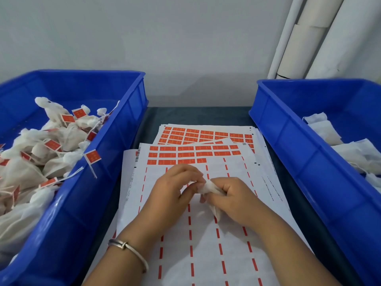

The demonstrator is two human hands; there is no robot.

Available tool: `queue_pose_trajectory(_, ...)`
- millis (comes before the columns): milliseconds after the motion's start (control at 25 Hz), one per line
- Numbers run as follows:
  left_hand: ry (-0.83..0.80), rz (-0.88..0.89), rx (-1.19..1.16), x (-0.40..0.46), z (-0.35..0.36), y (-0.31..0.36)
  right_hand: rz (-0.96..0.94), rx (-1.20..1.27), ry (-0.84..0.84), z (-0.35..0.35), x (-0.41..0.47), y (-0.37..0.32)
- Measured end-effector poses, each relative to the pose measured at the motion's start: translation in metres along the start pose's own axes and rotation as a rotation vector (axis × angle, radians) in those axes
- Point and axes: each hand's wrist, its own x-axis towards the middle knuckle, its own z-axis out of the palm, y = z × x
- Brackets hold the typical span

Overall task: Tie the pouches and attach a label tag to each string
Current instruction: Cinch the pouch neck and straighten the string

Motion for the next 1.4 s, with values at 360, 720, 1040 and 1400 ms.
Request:
queue_pose_trajectory(360,-0.08,-0.291,-0.32,0.0,0.01,0.004,-0.096,0.029,-0.013,0.007,-0.003,0.001)
queue_pose_trajectory(720,0.119,-0.594,-0.608,0.003,0.021,0.012,-0.172,0.106,0.207,0.013,-0.006,-0.007)
queue_pose_trajectory(1040,0.086,-0.714,-0.83,0.003,0.014,0.007,-0.28,0.02,0.386,0.019,-0.008,-0.011)
queue_pose_trajectory(1400,0.114,-0.718,-0.827,0.003,0.016,0.014,-0.316,-0.136,0.501,0.016,-0.004,-0.01)
